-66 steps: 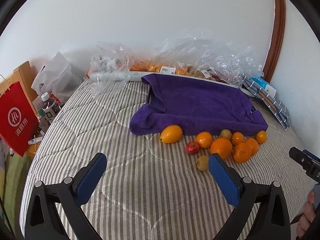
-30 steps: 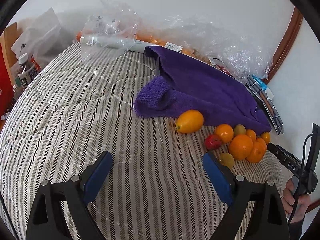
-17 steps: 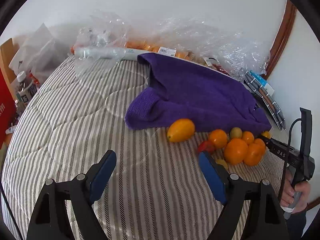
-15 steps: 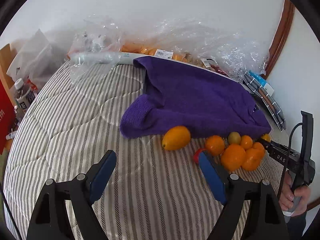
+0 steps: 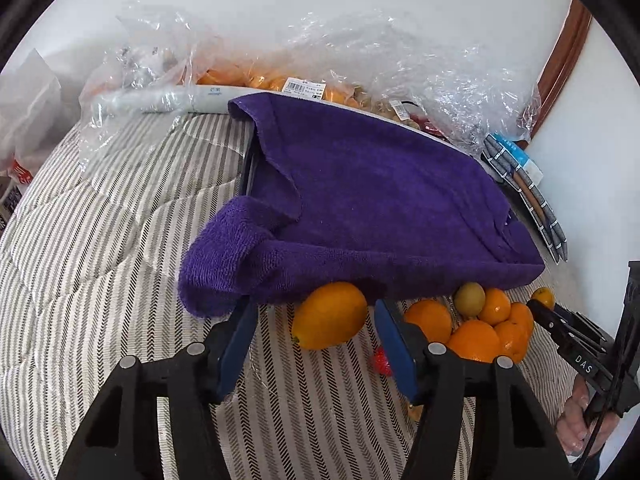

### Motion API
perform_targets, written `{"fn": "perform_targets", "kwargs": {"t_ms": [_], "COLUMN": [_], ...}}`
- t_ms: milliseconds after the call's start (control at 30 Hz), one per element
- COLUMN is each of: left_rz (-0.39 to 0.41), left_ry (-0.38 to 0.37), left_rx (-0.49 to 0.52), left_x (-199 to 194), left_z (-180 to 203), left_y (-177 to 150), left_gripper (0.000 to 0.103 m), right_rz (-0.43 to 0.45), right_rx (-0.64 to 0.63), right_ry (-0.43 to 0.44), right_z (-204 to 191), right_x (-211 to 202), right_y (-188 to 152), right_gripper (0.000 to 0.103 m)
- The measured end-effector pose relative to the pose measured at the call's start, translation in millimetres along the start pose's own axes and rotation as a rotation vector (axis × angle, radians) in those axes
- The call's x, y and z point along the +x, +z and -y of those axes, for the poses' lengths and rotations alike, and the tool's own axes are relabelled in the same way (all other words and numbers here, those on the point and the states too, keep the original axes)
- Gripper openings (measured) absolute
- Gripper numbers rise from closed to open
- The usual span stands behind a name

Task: Organize fruits
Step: 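Close the right gripper on the large orange while the left gripper closes on the yellow oval fruit, then carry the orange in the right gripper onto the purple towel while the left gripper carries the yellow fruit there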

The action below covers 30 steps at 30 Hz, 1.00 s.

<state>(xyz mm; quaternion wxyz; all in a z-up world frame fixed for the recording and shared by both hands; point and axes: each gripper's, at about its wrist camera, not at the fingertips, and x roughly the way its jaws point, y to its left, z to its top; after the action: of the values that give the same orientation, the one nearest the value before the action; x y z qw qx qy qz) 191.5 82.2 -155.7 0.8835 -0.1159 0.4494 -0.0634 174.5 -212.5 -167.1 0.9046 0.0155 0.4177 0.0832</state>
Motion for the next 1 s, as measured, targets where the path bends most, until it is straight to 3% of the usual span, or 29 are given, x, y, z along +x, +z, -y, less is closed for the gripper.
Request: {"fn": "perform_targets", "kwargs": {"t_ms": [67, 200, 367, 800, 1000], "left_rz": [-0.004, 0.006, 0.041, 0.066, 0.108], "left_ry": [-0.006, -0.021, 0.017, -0.025, -0.043], "left_rx": [-0.001, 0.02, 0.044, 0.028, 0.044], "left_x": [3, 4, 1, -10, -21], "left_z": [2, 7, 13, 11, 15], "left_y": [0, -2, -3, -1, -2], "left_gripper": [0.051, 0.036, 0.036, 0.036, 0.036], "right_rz": [-0.01, -0.019, -0.002, 0.034, 0.069], "right_rx": [0.003, 0.015, 0.025, 0.047, 0.059], "right_ry": [0.015, 0.027, 0.044, 0.09, 0.06], "right_z": [0, 2, 4, 9, 10], "right_x": [2, 4, 3, -6, -14], "right_y": [0, -1, -2, -3, -5], "right_gripper": [0.035, 0.035, 0.035, 0.035, 0.035]}}
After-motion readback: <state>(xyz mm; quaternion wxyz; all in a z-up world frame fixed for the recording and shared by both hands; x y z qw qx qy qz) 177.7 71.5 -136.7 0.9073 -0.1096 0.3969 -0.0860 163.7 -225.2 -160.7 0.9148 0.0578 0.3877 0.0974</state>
